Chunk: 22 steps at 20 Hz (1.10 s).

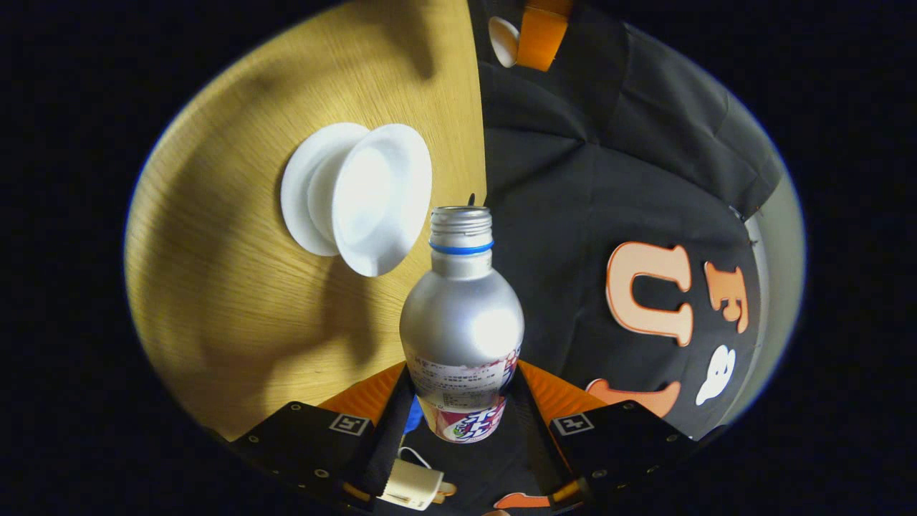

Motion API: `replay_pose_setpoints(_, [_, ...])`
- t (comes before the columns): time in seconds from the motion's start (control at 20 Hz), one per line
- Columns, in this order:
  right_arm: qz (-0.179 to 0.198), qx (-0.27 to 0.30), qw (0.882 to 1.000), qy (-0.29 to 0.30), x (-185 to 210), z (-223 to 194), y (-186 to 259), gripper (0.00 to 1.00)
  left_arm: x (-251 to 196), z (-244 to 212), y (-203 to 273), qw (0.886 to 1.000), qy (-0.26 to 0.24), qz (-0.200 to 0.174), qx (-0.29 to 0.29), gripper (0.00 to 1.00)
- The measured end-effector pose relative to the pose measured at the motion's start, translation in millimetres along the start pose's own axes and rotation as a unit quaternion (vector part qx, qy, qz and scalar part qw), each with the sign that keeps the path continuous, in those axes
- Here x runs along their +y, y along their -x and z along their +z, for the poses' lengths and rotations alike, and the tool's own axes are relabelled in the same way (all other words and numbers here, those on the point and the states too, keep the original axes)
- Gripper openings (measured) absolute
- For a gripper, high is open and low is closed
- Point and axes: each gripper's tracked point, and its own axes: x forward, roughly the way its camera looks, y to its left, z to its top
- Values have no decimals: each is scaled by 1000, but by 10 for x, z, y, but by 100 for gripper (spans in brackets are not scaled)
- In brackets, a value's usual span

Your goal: Open the teacup lid with one hand, grasp the water bottle and pour water into the teacup with the other hand; after pouring, place the water bottle on the coaster and then close the teacup lid.

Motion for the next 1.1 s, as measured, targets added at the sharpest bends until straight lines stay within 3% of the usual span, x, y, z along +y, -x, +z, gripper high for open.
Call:
replay_pose_setpoints(0.2, [34,-4,992,-120,113,-79,107,78,-237,71,-3,1000,7,-23,-2,32])
replay_pose_setpoints(0.5, [53,21,954,-294,24,-556,34,78,-663,282,-34,998,-3,-59,-23,31])
replay_pose_setpoints(0.85, [71,36,867,-493,219,-898,-208,78,-1258,298,-172,994,5,-109,-24,32])
replay_pose_setpoints(1.1, [75,33,807,-585,239,-950,-232,78,-1549,192,-253,991,-2,-130,-11,32])
